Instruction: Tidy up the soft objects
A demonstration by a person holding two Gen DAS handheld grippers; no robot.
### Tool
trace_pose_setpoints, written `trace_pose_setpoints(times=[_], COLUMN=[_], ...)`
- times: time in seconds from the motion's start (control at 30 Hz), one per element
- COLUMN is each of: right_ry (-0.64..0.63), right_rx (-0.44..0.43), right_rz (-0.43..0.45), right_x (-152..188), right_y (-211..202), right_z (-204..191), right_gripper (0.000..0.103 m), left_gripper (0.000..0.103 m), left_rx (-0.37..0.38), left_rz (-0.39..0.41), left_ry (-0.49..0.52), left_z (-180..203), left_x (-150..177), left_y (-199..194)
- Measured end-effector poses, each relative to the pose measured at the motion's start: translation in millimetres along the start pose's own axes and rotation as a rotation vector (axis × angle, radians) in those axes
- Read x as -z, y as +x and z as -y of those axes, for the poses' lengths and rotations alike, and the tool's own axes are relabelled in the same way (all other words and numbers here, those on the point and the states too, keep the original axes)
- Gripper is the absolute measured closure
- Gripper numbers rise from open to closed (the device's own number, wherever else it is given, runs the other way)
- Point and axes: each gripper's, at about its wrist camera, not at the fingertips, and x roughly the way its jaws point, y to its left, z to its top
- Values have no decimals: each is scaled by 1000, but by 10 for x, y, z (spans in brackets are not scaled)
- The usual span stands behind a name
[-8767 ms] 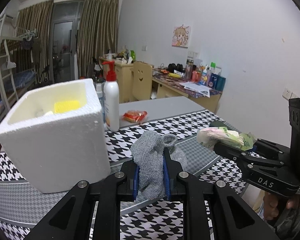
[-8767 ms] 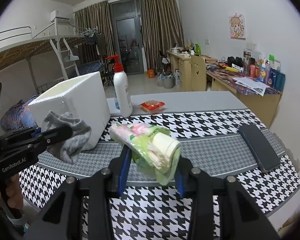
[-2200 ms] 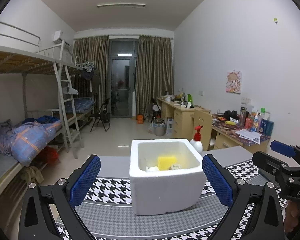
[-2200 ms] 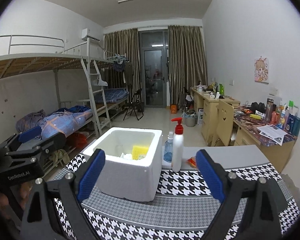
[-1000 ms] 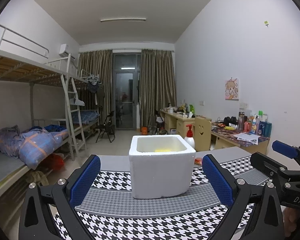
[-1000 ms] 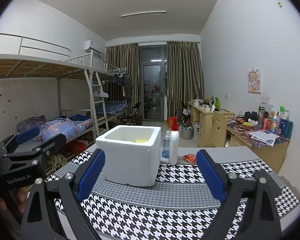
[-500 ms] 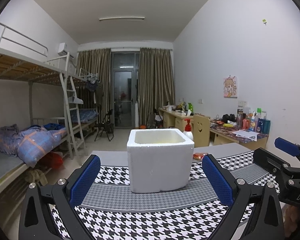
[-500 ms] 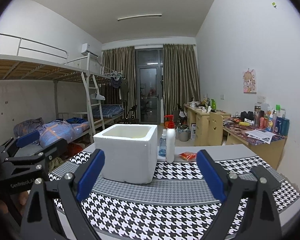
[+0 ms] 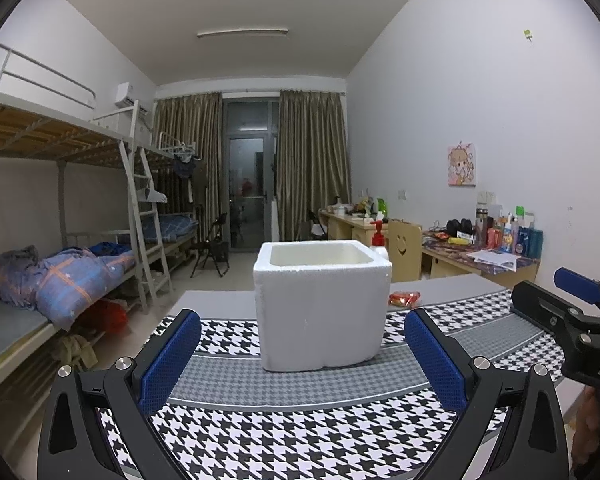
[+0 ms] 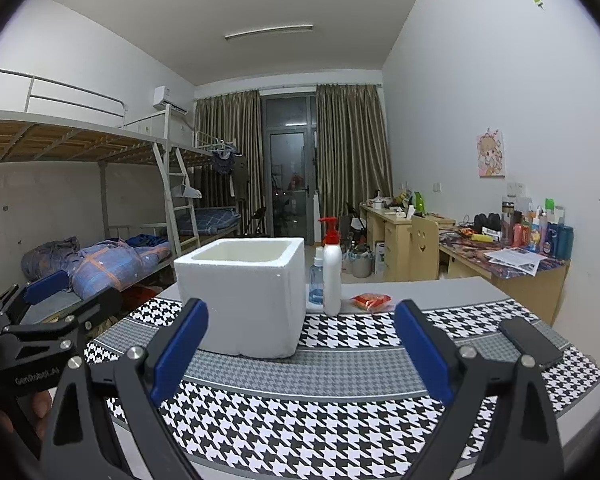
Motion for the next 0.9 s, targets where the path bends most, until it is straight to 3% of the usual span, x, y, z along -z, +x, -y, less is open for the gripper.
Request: trace_pose_setpoints(times=[0.9], right_ry=[1], right_rx=[29], right_rz=[-42], right_x=[111], right_y=[-17], right_z=[-24], right_gripper=[6], left_gripper=[1], left_rx=[7], left_rz=[-25], left_ry=[-4], left_z=[-58], left_x=[153], left_y=[-21])
